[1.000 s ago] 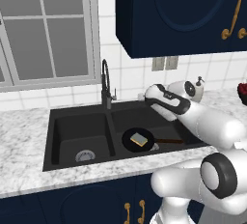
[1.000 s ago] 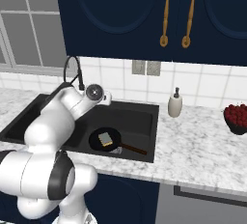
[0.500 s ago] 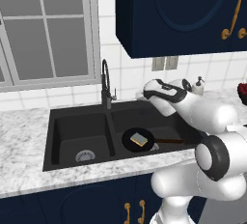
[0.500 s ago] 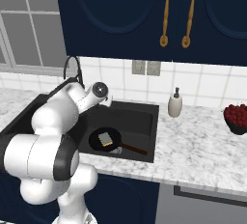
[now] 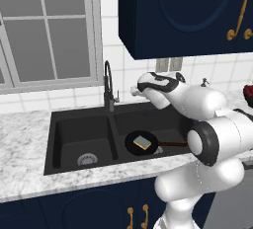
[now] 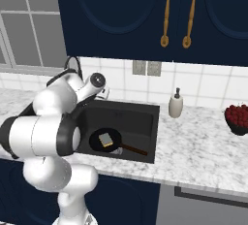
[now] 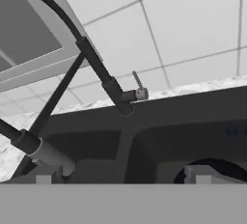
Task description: Pick the pan and sponge and place them into the sink. Then turn on the water.
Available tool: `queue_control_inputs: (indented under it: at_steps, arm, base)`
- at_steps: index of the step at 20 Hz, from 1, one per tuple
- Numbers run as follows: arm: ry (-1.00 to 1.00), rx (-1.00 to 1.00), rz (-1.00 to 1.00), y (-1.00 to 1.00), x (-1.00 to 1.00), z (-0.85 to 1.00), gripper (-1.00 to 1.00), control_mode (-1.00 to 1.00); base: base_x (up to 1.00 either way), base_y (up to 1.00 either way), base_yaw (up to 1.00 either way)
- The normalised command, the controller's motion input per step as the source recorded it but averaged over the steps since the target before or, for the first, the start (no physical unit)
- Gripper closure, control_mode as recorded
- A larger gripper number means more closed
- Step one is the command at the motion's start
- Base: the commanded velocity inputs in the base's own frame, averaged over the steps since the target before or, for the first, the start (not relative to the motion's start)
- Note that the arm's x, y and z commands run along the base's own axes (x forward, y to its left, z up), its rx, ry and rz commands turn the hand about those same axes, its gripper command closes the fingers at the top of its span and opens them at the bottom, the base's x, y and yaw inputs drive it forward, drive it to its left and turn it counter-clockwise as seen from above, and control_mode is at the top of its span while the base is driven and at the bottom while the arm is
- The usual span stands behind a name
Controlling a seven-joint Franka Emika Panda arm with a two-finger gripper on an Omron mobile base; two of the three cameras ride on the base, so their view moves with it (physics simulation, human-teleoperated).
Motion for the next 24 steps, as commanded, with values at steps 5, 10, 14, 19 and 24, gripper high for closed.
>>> queue_control_inputs:
  at_steps: [5, 10, 14, 19, 24]
  arm:
    - [0.00, 0.00, 0.00, 0.33, 0.29, -0.23, -1.00, -1.00]
    - [-0.02, 0.00, 0.02, 0.06, 0.21, -0.52, -1.00, -1.00]
    - [-0.13, 0.00, 0.02, 0.00, 0.14, -0.44, -1.00, -1.00]
    - [-0.19, 0.02, 0.00, 0.00, 0.15, -0.20, -1.00, -1.00]
    - [-0.11, 0.00, 0.00, 0.00, 0.24, -0.20, -1.00, -1.00]
  base:
    - [0.00, 0.00, 0.00]
    - [0.00, 0.00, 0.00]
    - [0.00, 0.00, 0.00]
    - [0.00, 0.00, 0.00]
    - [0.00, 0.00, 0.00]
